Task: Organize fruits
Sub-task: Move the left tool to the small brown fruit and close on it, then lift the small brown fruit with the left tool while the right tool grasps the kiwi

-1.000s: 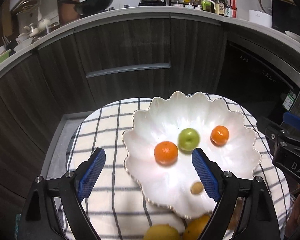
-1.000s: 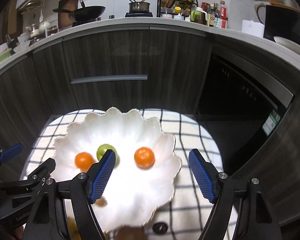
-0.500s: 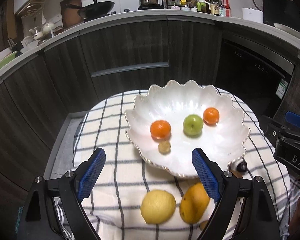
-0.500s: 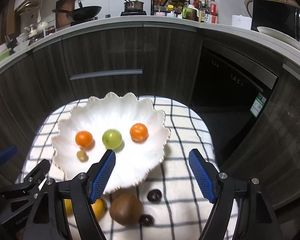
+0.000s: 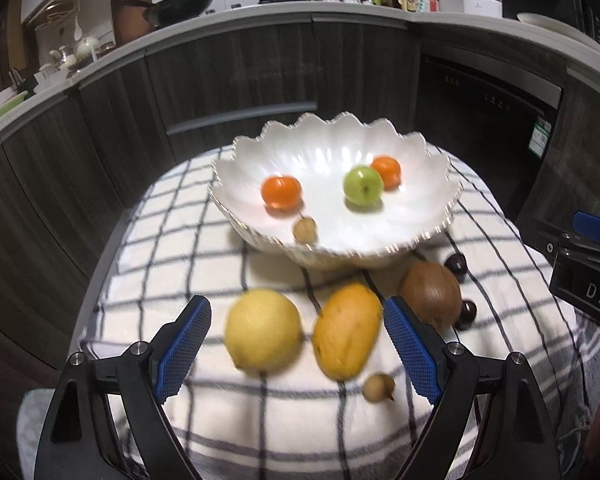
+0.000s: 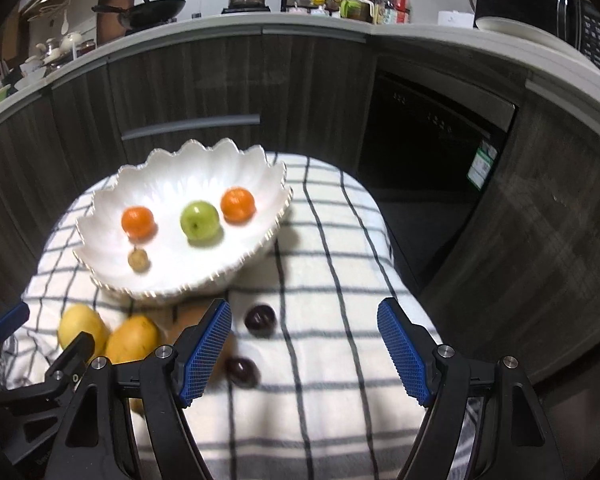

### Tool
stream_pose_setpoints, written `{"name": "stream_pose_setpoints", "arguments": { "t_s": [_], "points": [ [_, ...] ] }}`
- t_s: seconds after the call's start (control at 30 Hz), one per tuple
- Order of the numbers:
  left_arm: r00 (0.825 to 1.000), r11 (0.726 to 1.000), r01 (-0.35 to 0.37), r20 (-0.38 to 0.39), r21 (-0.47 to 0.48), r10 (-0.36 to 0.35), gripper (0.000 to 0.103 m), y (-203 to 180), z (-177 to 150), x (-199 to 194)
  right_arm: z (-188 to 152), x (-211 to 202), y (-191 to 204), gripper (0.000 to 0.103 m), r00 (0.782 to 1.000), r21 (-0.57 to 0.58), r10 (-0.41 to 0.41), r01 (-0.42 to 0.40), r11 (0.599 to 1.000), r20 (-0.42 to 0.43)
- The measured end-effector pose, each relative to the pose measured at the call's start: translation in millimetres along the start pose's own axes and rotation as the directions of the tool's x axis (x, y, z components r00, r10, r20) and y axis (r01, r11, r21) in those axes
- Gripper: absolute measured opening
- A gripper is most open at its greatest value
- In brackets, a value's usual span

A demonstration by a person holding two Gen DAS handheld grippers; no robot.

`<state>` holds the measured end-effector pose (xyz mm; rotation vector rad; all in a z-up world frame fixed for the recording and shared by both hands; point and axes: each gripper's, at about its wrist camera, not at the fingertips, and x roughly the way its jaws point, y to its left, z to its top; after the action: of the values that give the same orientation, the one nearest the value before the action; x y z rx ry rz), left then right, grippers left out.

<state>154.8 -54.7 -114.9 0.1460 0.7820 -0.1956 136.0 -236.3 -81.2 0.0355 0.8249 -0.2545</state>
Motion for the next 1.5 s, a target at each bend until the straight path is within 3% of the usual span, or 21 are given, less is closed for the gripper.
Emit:
{"name": "stream_pose_setpoints", "arguments": {
  "t_s": [0.23, 0.53, 0.93, 1.03, 1.27, 1.5],
  "points": [
    [1.0, 1.0, 0.018, 0.007, -0.018, -0.018, 0.088, -15.9, -20.3, 3.8, -23.7, 2.4, -13.6, 0.076, 0.999, 0.014, -0.011, 0.011, 1.0, -0.036],
    [0.998, 1.0, 0.015, -0.054, -0.005, -0.016, 0.08, -24.9, -40.7, 21.4, -43.6, 11.4, -16.2, 0.076, 0.998, 0.037, -0.005, 0.007, 0.999, -0.07],
    [0.992, 0.999, 0.051, -0.12, 0.005, -0.05, 0.049, -39.8, -58.4, 37.5, -54.5, 23.8, -19.1, 0.076, 0.993, 0.063, 0.021, -0.013, 0.998, -0.117],
    [0.993, 0.999, 0.049, -0.113, 0.015, -0.047, 0.046, -42.4, -59.5, 36.5, -54.9, 25.8, -19.8, 0.076, 0.992, 0.066, 0.025, -0.017, 0.998, -0.124],
    [0.991, 0.998, 0.065, -0.12, 0.025, -0.061, 0.027, -44.9, -60.7, 33.4, -53.9, 26.6, -21.1, 0.076, 0.991, 0.07, 0.028, -0.019, 0.997, -0.127],
    [0.989, 0.997, 0.07, -0.128, 0.015, -0.067, 0.024, -37.9, -59.0, 28.4, -52.7, 24.7, -17.7, 0.076, 0.992, 0.059, 0.026, -0.018, 0.998, -0.123]
  ]
}}
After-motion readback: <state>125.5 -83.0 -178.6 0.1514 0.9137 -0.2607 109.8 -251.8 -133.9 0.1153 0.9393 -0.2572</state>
